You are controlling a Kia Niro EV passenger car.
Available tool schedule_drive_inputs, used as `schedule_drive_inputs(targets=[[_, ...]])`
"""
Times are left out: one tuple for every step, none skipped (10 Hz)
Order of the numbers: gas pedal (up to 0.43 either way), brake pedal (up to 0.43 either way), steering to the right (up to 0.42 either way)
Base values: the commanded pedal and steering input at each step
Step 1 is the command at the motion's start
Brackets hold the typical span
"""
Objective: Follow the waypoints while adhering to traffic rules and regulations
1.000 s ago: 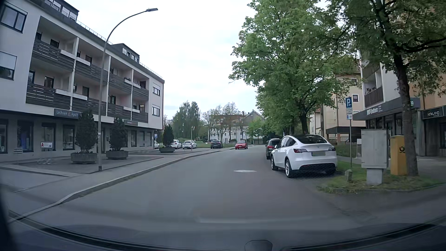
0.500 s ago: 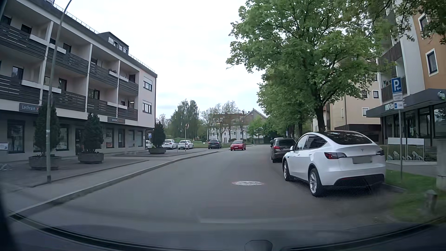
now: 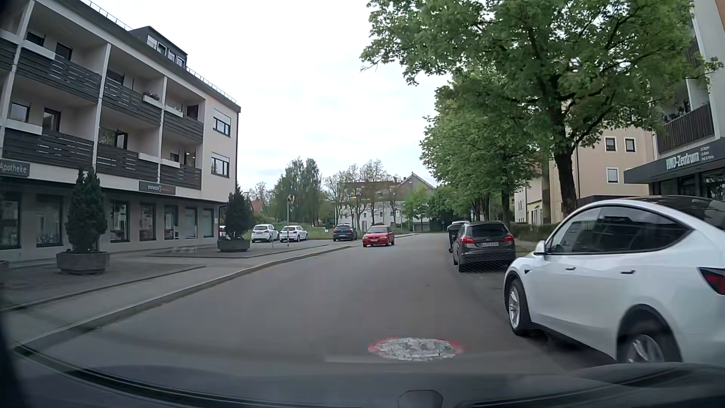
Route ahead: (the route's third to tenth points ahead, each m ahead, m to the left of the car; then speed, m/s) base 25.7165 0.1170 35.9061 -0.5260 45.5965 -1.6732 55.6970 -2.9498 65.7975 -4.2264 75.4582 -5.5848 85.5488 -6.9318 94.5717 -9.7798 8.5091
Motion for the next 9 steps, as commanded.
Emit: schedule_drive_inputs(targets=[[0.098,0.0,0.0],[0.098,0.0,0.005],[0.098,0.0,0.009],[0.098,0.0,0.011],[0.098,0.0,0.011],[0.098,0.0,0.013],[0.098,0.0,0.018],[0.087,0.0,0.024],[0.079,0.0,0.025]])
